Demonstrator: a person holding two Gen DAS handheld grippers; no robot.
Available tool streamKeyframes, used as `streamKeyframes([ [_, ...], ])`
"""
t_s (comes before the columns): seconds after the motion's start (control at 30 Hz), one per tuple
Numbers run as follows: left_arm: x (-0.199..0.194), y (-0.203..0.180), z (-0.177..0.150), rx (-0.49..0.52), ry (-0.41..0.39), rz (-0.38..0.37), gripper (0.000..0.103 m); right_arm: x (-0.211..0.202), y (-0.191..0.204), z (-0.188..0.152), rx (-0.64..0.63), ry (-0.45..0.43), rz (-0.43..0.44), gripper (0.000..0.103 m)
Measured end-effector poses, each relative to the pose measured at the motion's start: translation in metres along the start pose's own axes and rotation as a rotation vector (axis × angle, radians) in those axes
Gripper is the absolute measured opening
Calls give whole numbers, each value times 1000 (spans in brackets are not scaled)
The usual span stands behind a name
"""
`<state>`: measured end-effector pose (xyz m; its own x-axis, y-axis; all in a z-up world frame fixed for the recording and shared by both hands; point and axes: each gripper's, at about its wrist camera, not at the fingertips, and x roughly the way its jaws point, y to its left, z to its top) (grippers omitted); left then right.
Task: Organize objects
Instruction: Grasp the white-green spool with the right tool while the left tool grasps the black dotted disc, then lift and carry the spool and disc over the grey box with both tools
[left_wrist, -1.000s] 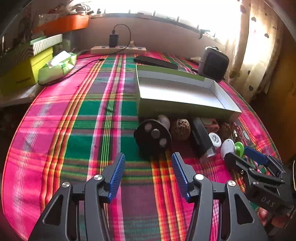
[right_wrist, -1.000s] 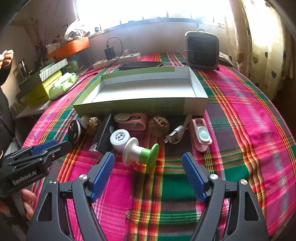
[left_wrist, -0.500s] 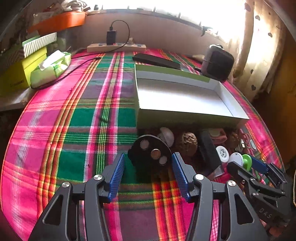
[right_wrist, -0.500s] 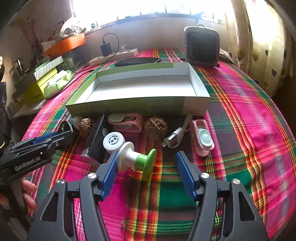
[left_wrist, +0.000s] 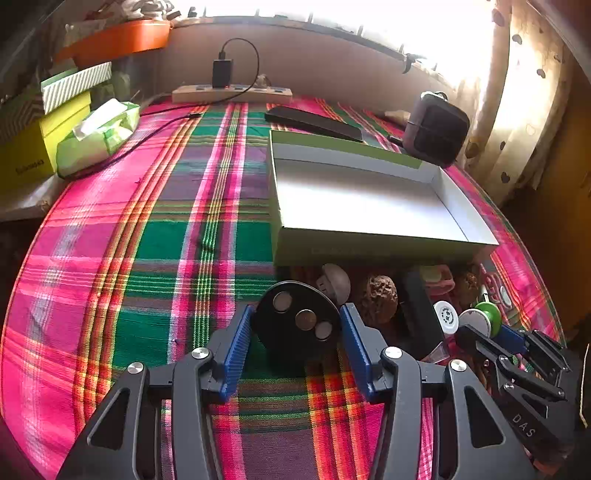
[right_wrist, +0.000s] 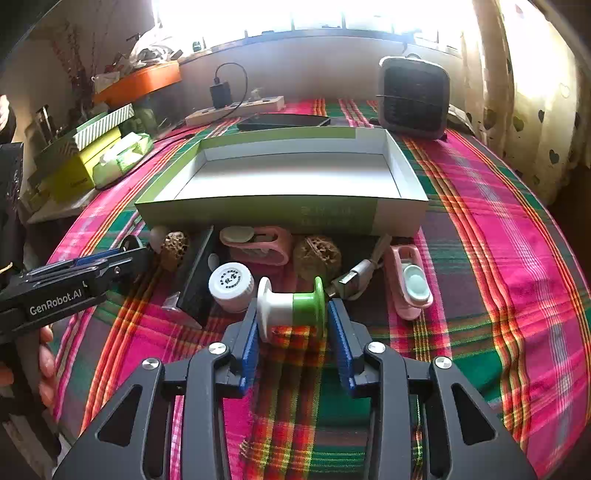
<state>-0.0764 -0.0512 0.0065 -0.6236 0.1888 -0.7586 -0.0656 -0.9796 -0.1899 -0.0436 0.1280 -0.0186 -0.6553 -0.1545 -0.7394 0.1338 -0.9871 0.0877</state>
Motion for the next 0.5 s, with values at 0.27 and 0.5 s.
streamKeyframes([
  [0.27,0,0,0,-1,0,-1,47,0,0,0,-6,-4,10,34],
  [0.5,-2,-2,0,1,-5,-1,47,-2,1,1,-19,-14,14,34],
])
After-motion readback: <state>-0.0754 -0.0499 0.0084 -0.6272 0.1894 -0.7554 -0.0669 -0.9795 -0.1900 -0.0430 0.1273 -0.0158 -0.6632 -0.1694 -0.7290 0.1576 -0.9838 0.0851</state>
